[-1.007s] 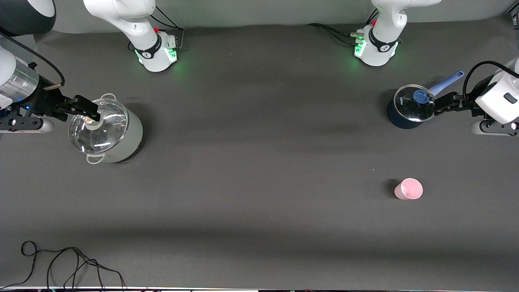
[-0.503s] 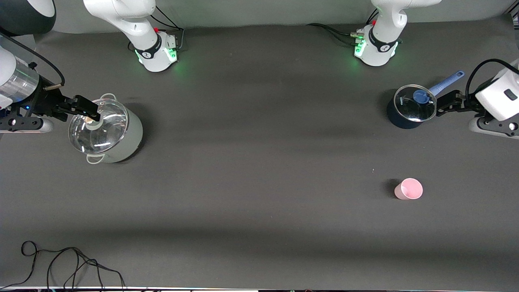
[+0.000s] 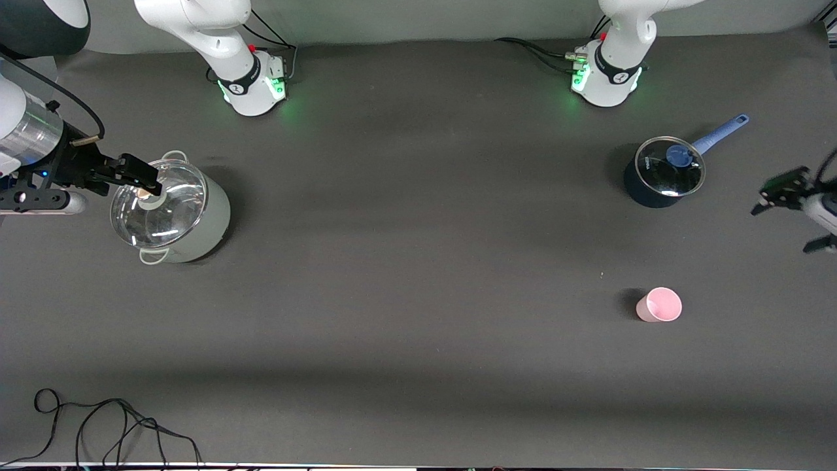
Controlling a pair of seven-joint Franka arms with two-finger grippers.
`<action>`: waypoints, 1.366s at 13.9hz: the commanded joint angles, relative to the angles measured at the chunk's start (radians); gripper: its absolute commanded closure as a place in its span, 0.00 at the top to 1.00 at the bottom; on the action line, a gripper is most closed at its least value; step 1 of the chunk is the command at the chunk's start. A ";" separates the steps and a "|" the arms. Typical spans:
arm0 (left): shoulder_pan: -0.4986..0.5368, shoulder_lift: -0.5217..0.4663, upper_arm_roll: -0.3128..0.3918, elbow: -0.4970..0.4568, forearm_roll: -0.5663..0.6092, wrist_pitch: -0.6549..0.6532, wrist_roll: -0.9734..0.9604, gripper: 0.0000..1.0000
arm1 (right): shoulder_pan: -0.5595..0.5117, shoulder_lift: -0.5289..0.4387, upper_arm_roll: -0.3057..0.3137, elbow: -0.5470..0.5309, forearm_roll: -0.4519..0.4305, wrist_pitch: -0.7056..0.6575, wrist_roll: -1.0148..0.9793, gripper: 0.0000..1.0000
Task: Transfer pink cup from left to right arm
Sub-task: 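Move the left gripper down toward the pink cup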
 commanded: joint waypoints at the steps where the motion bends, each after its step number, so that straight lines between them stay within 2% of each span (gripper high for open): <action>1: 0.100 0.120 -0.009 0.024 -0.152 0.030 0.255 1.00 | 0.008 0.003 -0.001 0.012 -0.015 -0.013 0.002 1.00; 3: 0.171 0.215 -0.007 0.022 -0.317 0.034 0.475 1.00 | 0.008 0.003 -0.001 0.012 -0.015 -0.013 0.002 1.00; 4: 0.200 0.261 -0.007 0.022 -0.364 0.042 0.535 1.00 | 0.008 0.002 -0.001 0.011 -0.015 -0.013 0.002 1.00; 10: 0.219 0.468 -0.007 0.010 -0.548 0.062 0.864 1.00 | 0.013 0.003 0.002 0.011 -0.015 -0.013 0.003 1.00; 13: 0.282 0.520 -0.009 -0.022 -0.666 0.059 1.077 1.00 | 0.013 0.003 0.002 0.011 -0.015 -0.014 0.003 1.00; 16: 0.305 0.583 -0.009 -0.024 -0.758 0.080 1.234 1.00 | 0.013 0.003 0.002 0.011 -0.015 -0.019 0.003 1.00; 19: 0.323 0.660 -0.009 -0.039 -0.907 0.100 1.424 1.00 | 0.013 0.003 0.002 0.011 -0.015 -0.019 0.003 1.00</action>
